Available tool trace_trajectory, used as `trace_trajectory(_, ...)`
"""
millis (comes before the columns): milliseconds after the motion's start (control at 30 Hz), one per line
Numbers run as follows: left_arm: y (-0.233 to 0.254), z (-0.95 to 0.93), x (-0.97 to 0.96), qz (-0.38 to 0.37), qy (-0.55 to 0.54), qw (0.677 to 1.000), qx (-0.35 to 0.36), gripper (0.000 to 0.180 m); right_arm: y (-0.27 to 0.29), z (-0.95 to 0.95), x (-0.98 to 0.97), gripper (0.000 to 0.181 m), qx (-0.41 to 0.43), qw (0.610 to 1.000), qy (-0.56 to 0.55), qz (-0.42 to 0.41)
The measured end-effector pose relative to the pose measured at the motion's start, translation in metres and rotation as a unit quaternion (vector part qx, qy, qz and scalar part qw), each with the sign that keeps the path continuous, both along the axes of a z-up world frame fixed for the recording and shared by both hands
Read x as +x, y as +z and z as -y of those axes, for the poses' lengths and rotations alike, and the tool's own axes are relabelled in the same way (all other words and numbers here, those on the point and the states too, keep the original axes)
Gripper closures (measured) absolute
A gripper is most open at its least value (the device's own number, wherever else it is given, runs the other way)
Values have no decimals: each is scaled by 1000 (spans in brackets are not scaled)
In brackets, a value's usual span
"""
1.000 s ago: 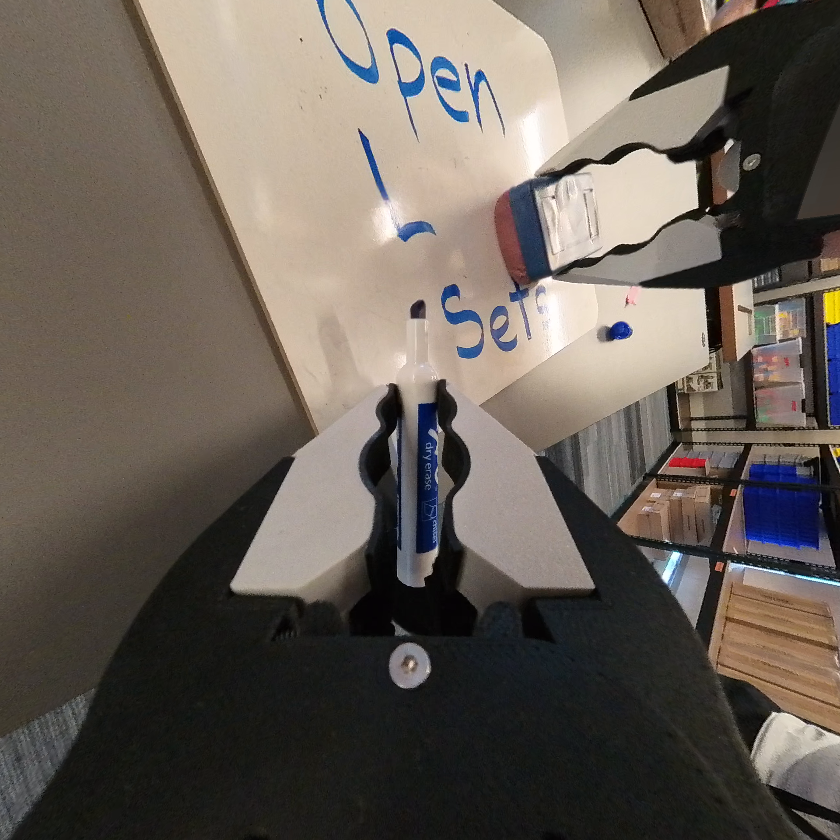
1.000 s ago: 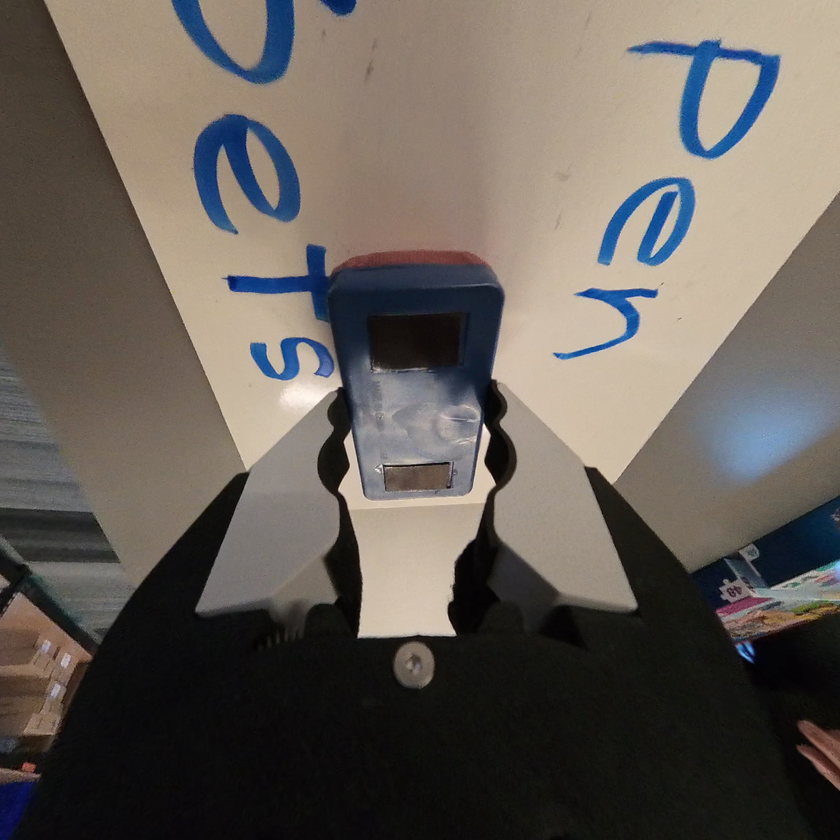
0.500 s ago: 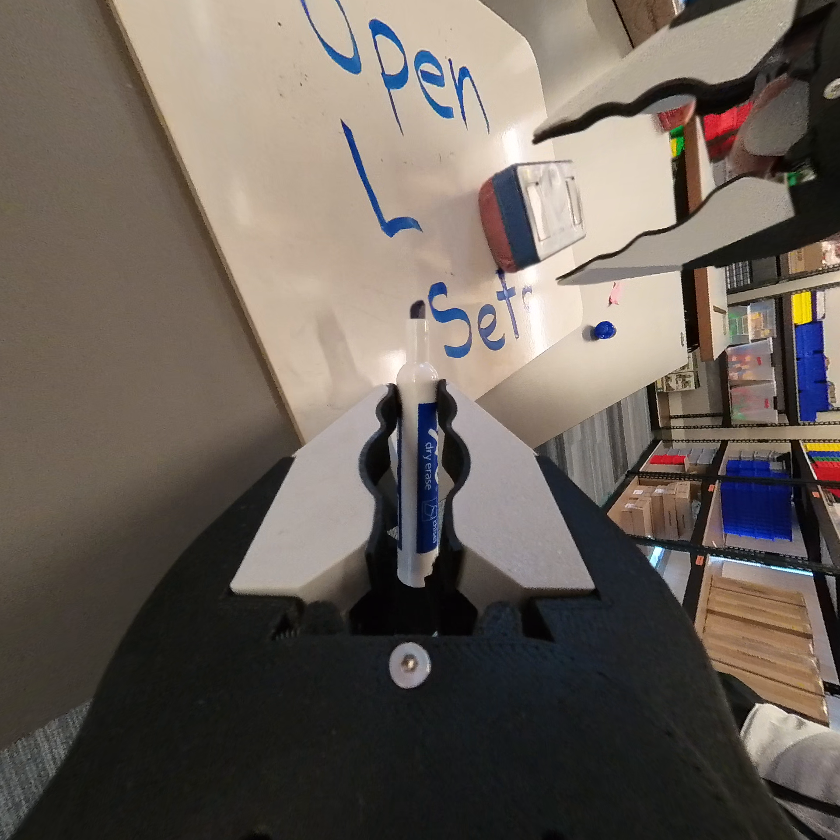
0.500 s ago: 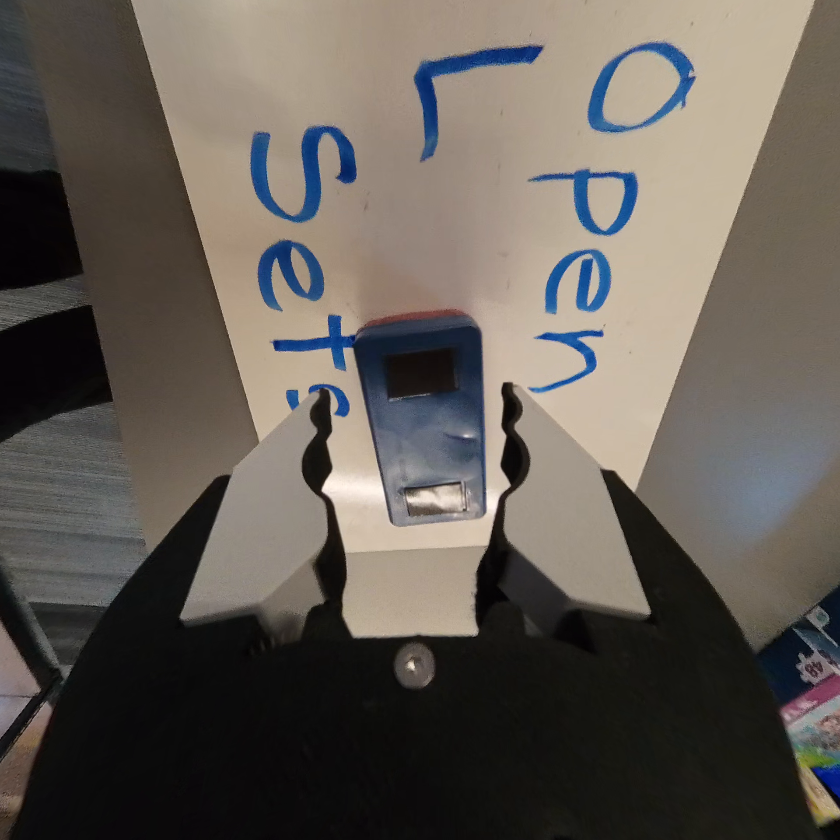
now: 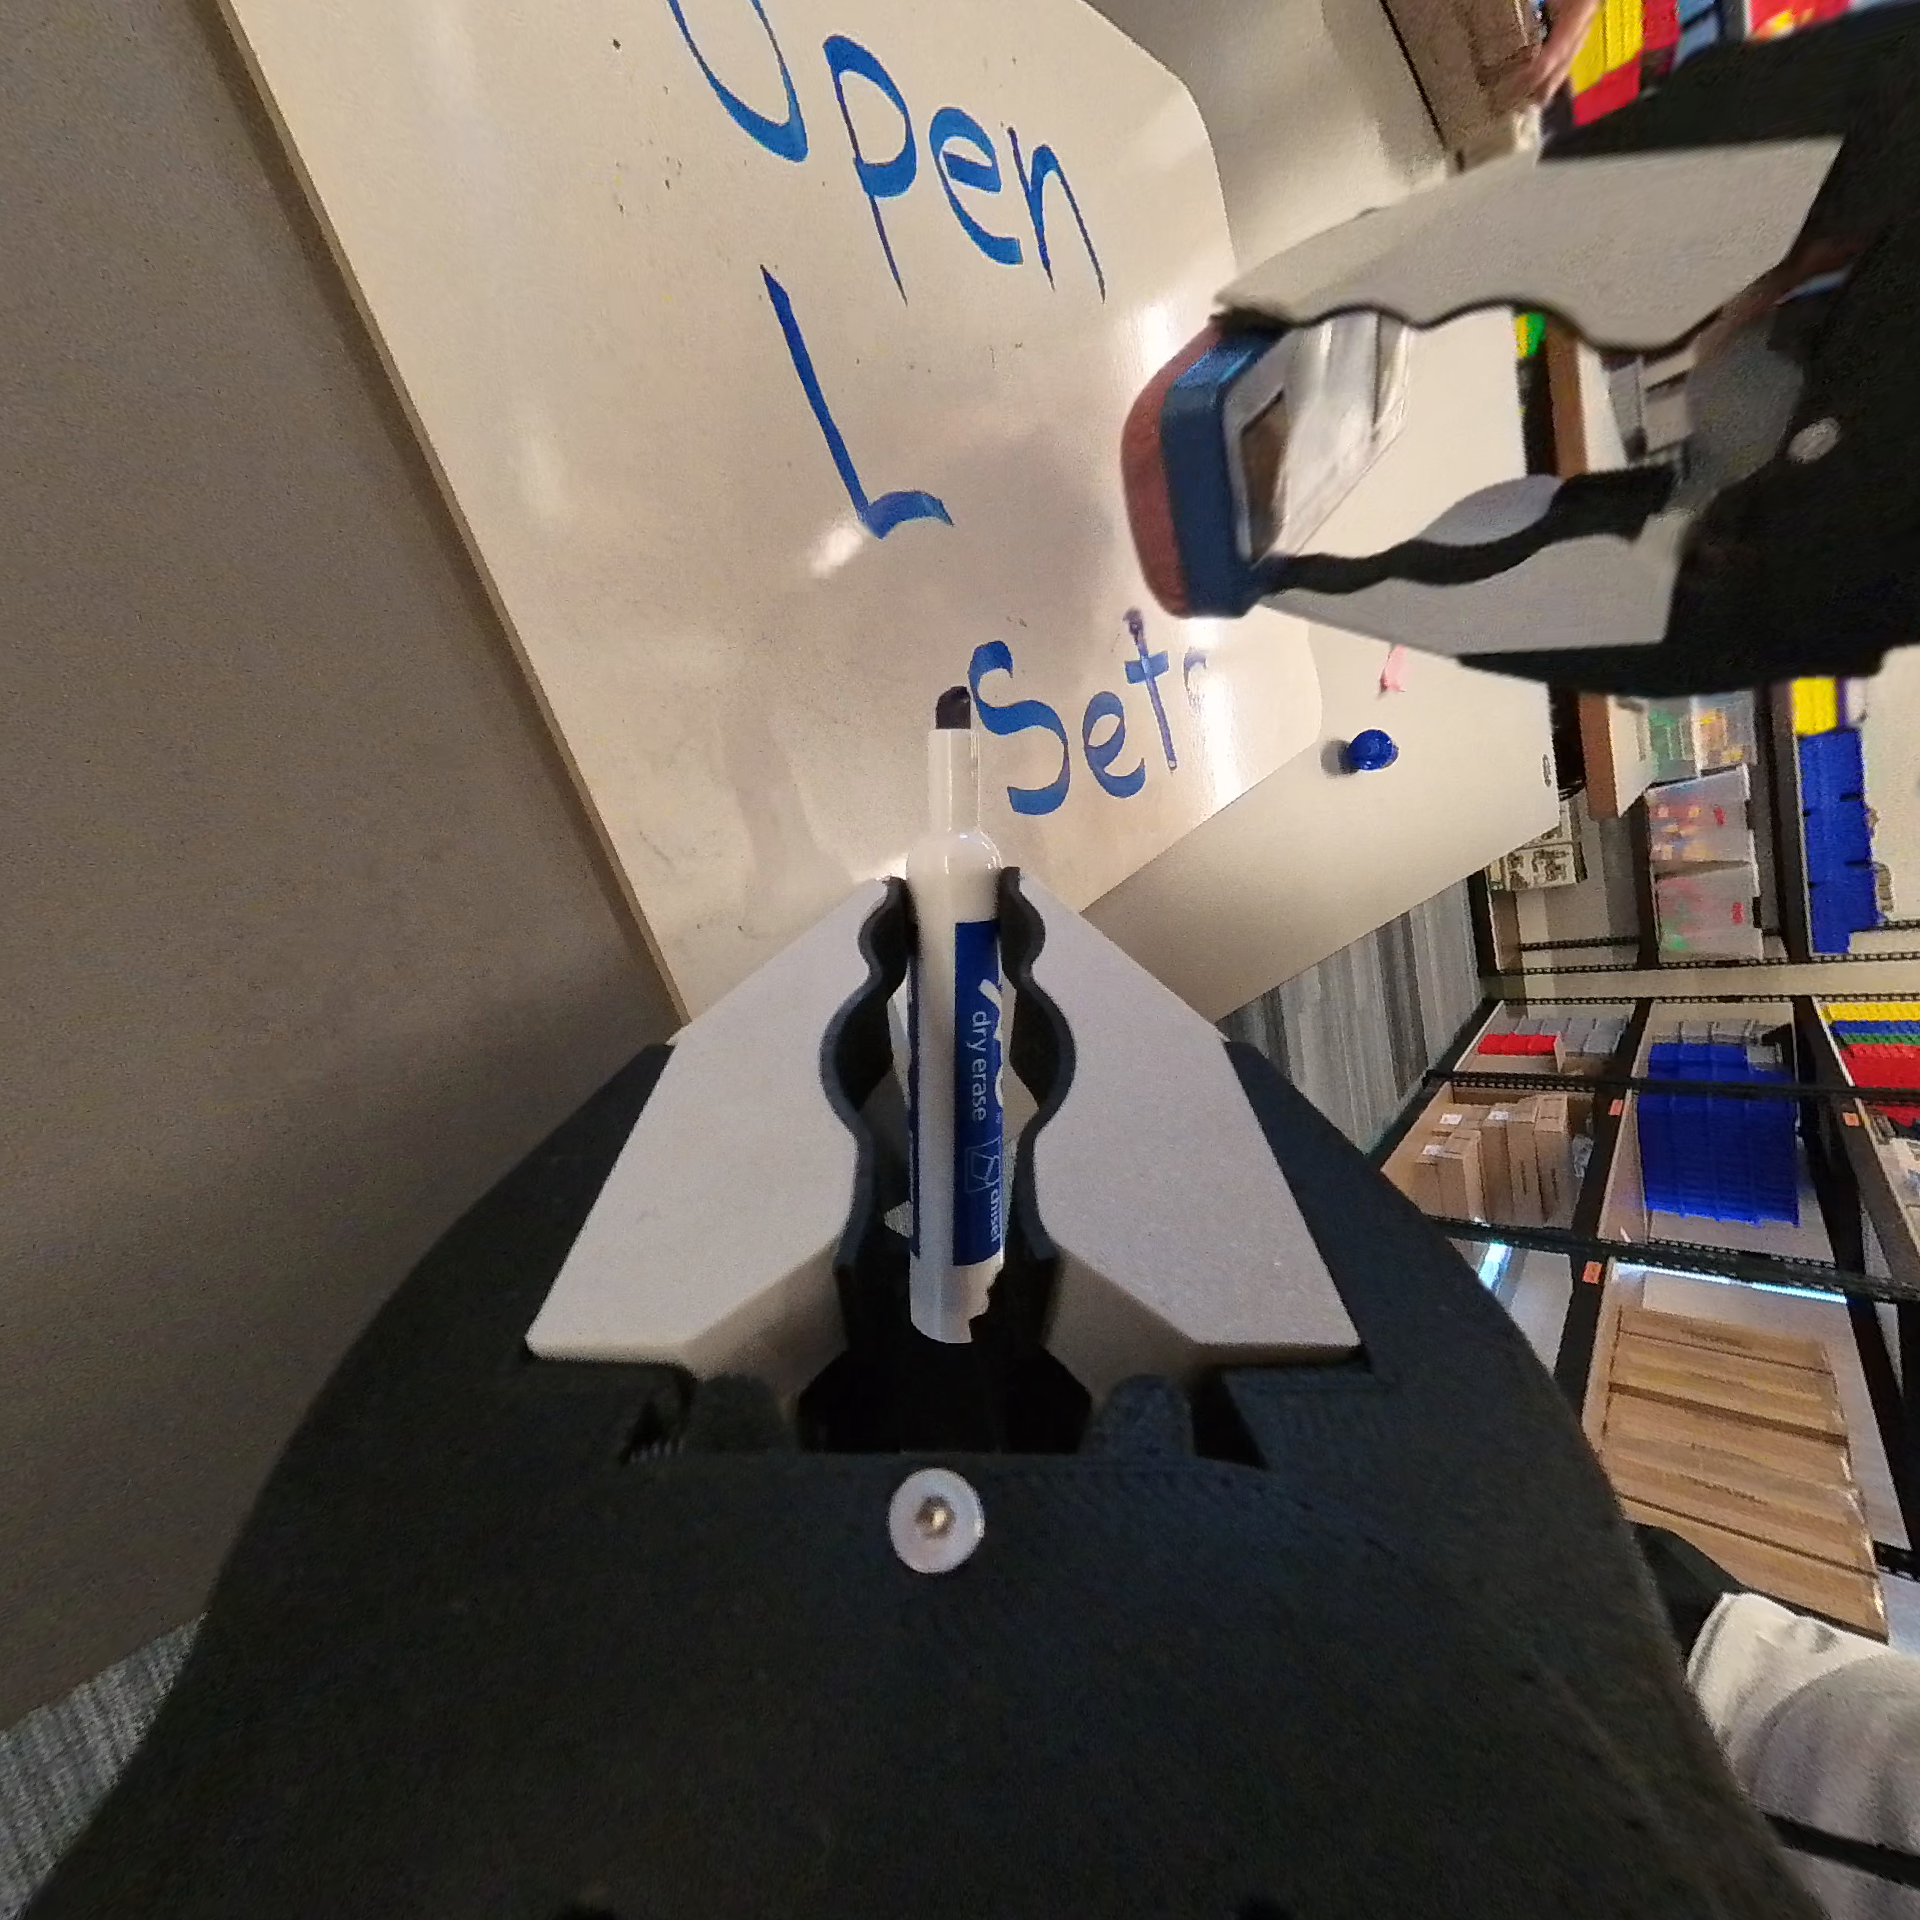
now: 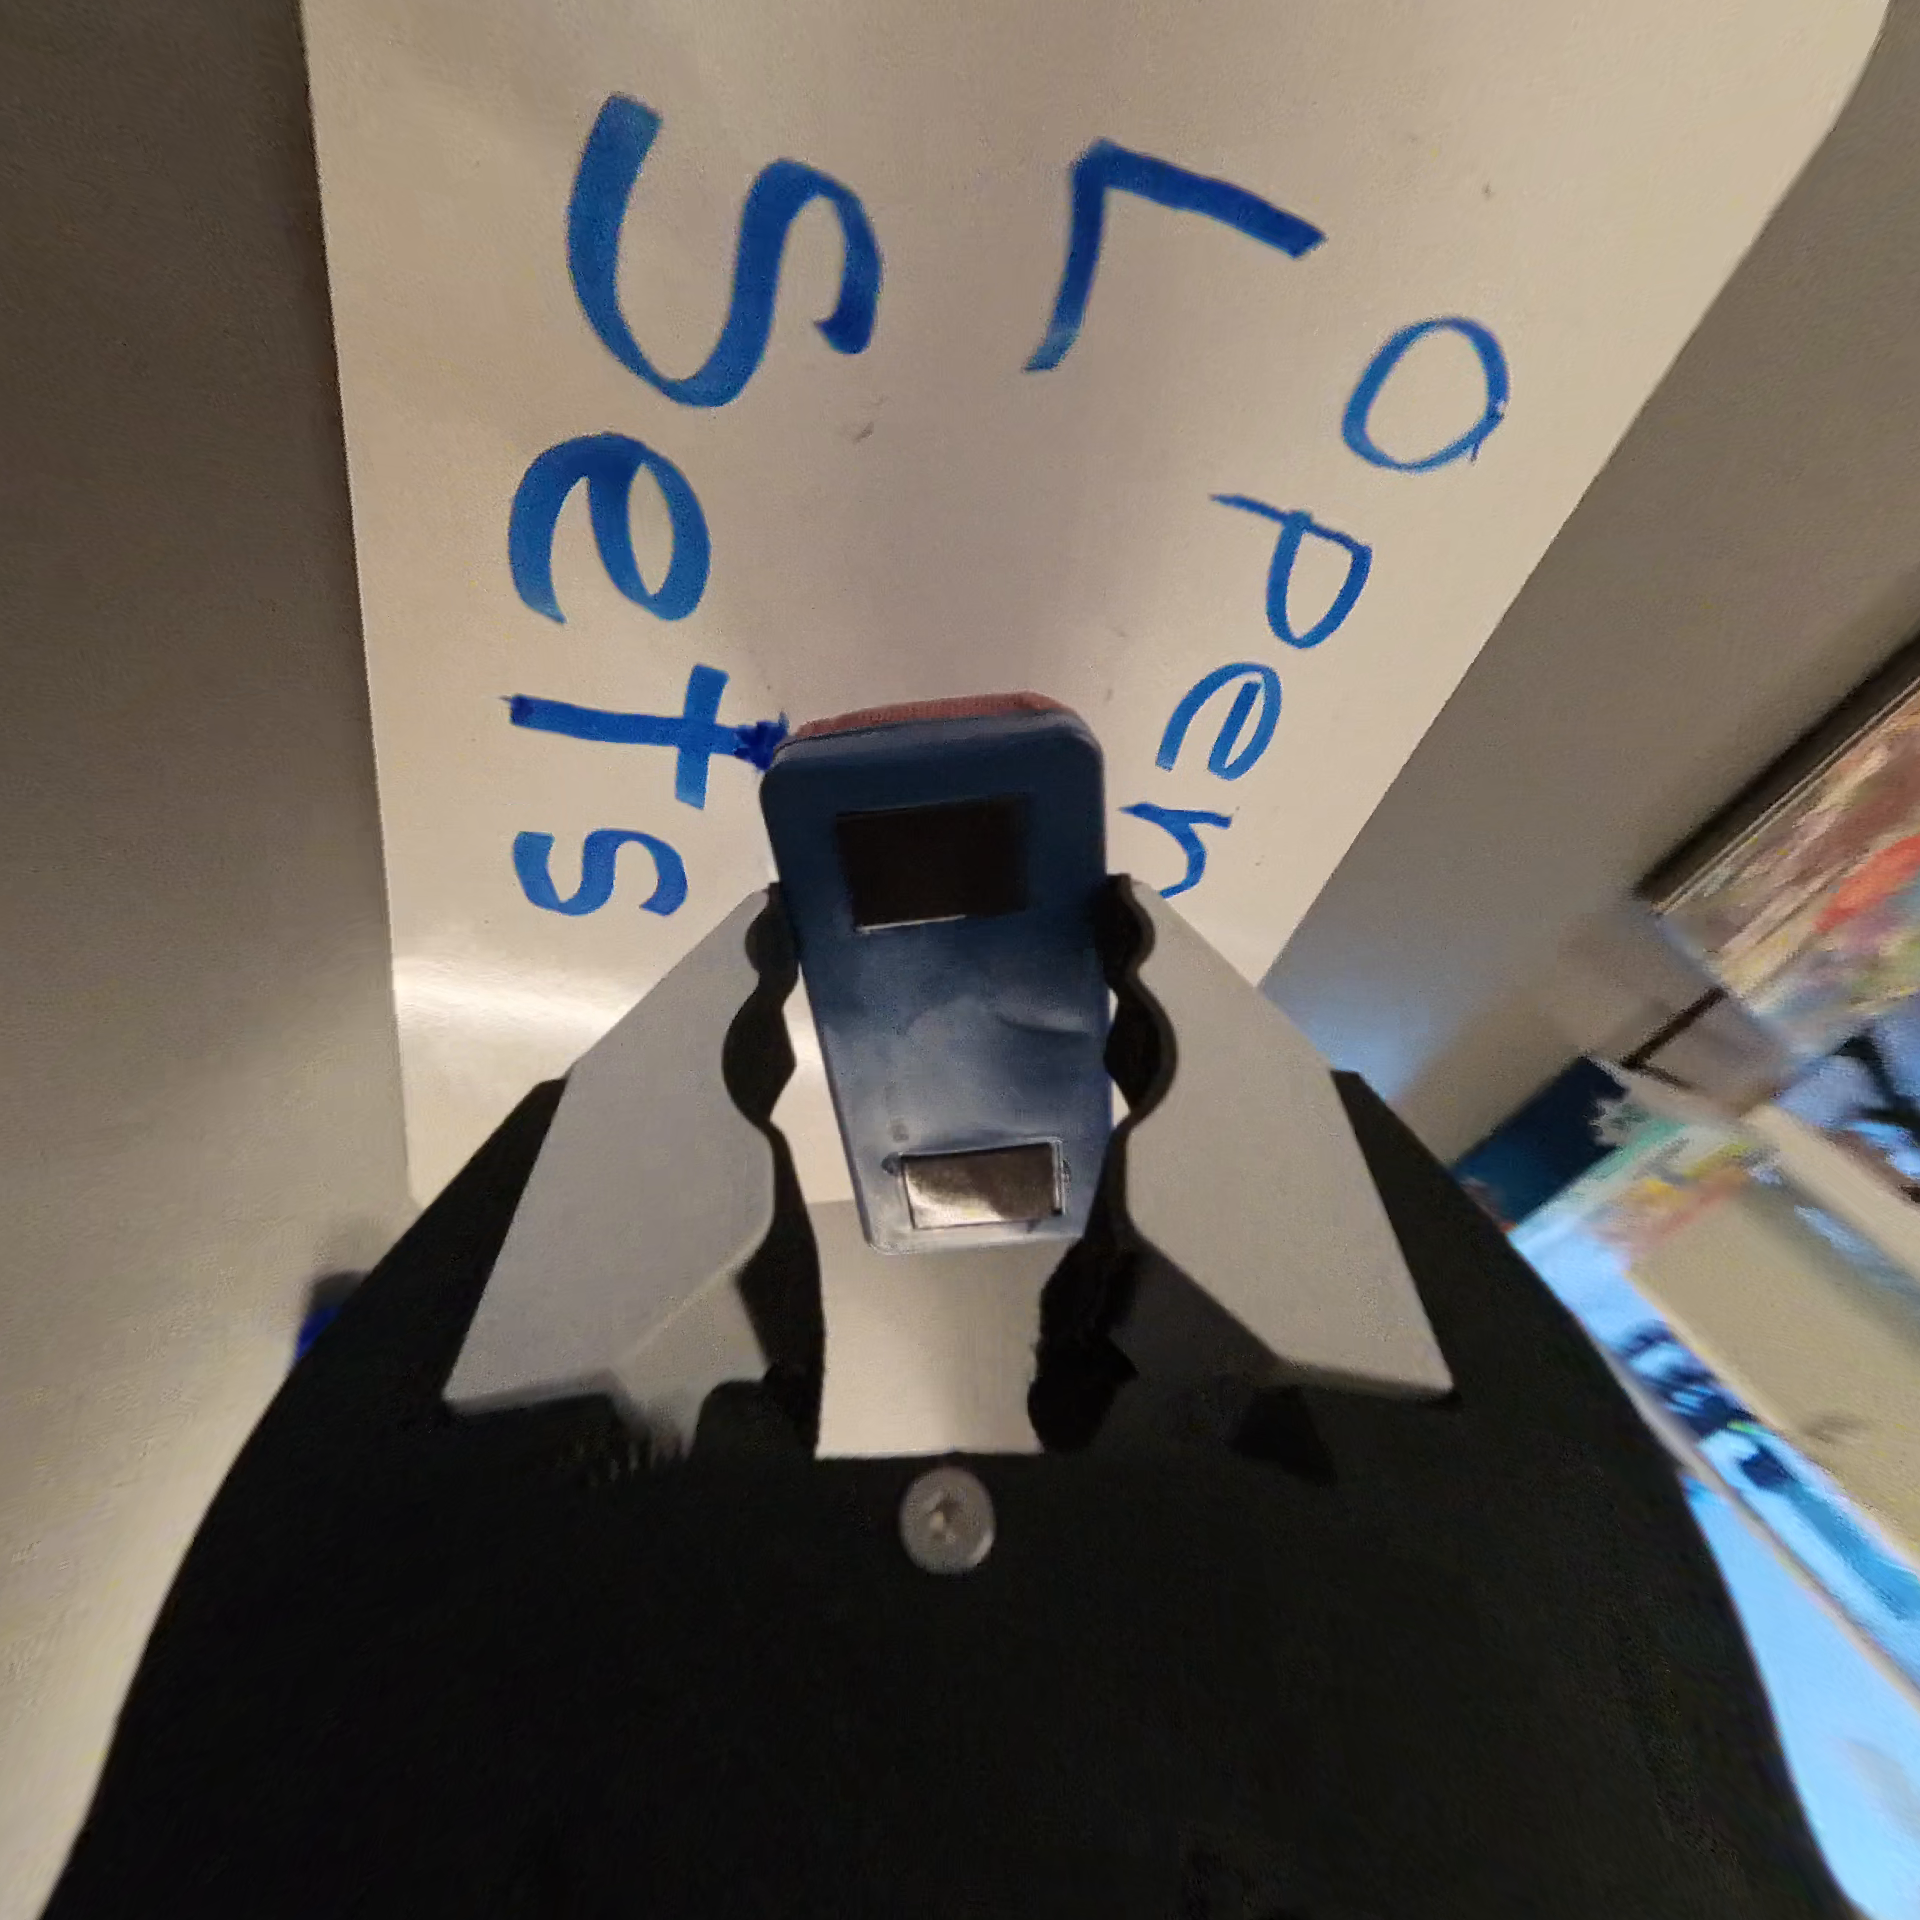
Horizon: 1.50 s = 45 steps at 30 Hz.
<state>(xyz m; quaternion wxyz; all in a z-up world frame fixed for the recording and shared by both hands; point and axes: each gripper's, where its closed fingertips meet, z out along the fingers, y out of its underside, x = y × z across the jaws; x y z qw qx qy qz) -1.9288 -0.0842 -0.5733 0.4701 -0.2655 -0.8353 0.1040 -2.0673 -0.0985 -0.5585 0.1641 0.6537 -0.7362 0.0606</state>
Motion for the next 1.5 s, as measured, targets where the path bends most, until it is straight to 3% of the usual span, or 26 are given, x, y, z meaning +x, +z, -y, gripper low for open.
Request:
trace_trajectory(333, 0, -1, 1, -5, -2, 1000, 1, 164, -13, -8, -5, 122, -1, 997, 26, -71)
trace_trajectory(1233, 0, -3, 0, -8, -3, 1000, 0, 164, -16, -4, -2, 122, -2, 995, 46, -92)
trace_trajectory(1367, 0, -3, 0, -10, -3, 1000, 1, 164, -10, -8, -13, 121, -4, 1000, -6, -15)
trace_trajectory(1433, 0, -3, 0, -14, -2, 1000, 2, 164, 11, -8, -14, 122, 3, 990, -80, 118)
trace_trajectory(1500, 1, -3, 0, -17, -1, 1000, 3, 164, 45, -14, -17, 122, 30, 945, -153, 286)
